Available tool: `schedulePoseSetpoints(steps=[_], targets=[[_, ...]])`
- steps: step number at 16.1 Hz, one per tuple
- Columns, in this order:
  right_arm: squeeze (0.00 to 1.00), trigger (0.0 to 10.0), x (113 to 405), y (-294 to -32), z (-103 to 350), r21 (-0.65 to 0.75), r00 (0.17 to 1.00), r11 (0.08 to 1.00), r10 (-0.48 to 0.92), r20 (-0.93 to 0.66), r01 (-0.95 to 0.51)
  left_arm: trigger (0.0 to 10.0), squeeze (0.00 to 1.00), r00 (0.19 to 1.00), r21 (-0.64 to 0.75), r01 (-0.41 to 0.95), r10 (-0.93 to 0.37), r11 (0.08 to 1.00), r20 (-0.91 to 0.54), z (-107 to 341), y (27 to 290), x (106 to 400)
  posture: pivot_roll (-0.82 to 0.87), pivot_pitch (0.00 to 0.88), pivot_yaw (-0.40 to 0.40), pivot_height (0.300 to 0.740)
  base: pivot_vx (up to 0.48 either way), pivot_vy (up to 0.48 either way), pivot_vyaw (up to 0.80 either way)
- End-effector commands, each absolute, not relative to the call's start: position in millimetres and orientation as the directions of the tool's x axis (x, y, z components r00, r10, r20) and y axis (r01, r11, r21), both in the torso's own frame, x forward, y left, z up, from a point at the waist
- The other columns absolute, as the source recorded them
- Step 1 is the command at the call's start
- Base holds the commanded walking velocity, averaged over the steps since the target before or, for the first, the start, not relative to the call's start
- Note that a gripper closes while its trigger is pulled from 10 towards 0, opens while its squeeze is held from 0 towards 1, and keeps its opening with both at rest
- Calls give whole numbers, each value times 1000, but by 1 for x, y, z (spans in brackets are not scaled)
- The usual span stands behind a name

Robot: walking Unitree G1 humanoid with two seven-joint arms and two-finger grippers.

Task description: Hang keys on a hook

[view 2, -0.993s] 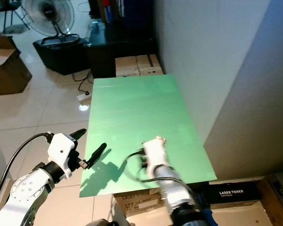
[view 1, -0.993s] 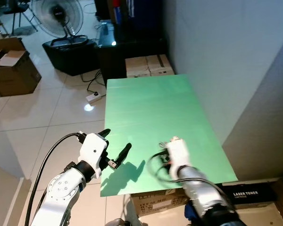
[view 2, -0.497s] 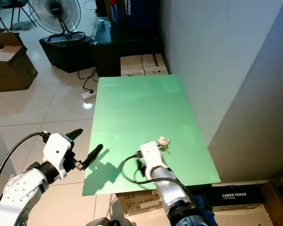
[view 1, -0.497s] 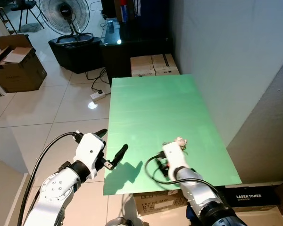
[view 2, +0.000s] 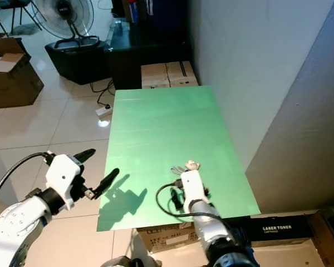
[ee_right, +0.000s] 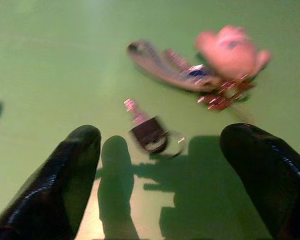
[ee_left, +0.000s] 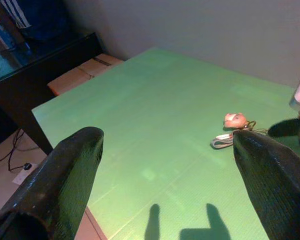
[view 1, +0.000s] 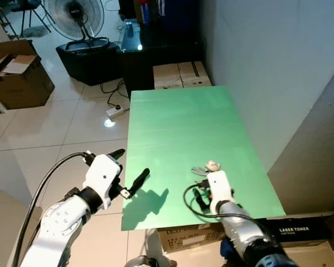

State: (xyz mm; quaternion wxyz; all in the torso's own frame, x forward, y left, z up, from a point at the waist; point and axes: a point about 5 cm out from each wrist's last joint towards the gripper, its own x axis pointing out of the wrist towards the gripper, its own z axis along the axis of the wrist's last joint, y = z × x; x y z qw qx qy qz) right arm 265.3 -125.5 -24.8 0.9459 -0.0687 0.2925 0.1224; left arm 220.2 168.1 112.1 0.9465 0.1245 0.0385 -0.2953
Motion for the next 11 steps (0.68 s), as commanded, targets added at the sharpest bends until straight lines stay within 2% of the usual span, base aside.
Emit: schedulePoseSetpoints(steps=[1, 4, 7, 11], targets=[[1000, 10000, 269, -130, -22, -46, 808, 959, 210, -551, -281, 10000, 0, 826, 225, 563, -542, 795, -152, 117, 174, 219, 152, 85, 121, 740, 0, 0, 0], [1000, 10000, 271, -136, -20, -46, 805, 951, 233, -545, -306, 10000, 0, 830, 230, 558, -534, 798, -159, 118, 177, 217, 167, 93, 122, 740, 0, 0, 0], [1000, 10000, 272, -142, -20, -50, 747, 890, 350, -566, -454, 10000, 0, 835, 241, 550, -523, 799, -172, 122, 183, 211, 201, 109, 126, 740, 0, 0, 0], [1000, 10000, 277, -148, -16, -59, 733, 874, 365, -574, -482, 10000, 0, 840, 250, 542, -513, 802, -176, 127, 187, 209, 228, 117, 123, 740, 0, 0, 0]])
